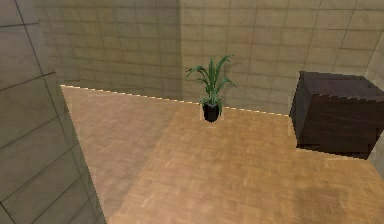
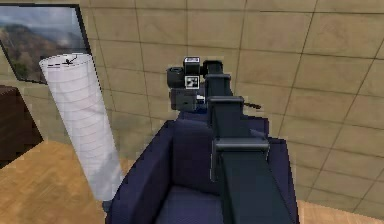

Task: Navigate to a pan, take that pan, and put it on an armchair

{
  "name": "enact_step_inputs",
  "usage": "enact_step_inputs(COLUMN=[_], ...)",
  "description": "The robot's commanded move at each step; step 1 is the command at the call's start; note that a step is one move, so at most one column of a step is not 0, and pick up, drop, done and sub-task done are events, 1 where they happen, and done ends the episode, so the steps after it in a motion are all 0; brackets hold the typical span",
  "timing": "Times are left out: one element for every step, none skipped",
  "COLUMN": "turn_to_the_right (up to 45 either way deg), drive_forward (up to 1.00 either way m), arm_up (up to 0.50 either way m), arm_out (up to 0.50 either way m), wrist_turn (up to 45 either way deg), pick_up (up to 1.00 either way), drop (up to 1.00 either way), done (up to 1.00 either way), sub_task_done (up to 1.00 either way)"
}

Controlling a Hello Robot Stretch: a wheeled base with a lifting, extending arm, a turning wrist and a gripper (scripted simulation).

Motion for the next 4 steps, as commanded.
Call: enact_step_inputs(turn_to_the_right=[0.0,0.0,0.0,0.0], drive_forward=[0.0,0.0,0.0,0.0], arm_up=[0.0,-0.46,0.0,-0.32], arm_out=[0.0,0.0,0.02,0.0], wrist_turn=[9.0,0.0,0.0,0.0], pick_up=[0.0,0.0,0.0,0.0], drop=[0.0,0.0,0.0,0.0], done=[0.0,0.0,0.0,0.0], sub_task_done=[0.0,0.0,0.0,0.0])
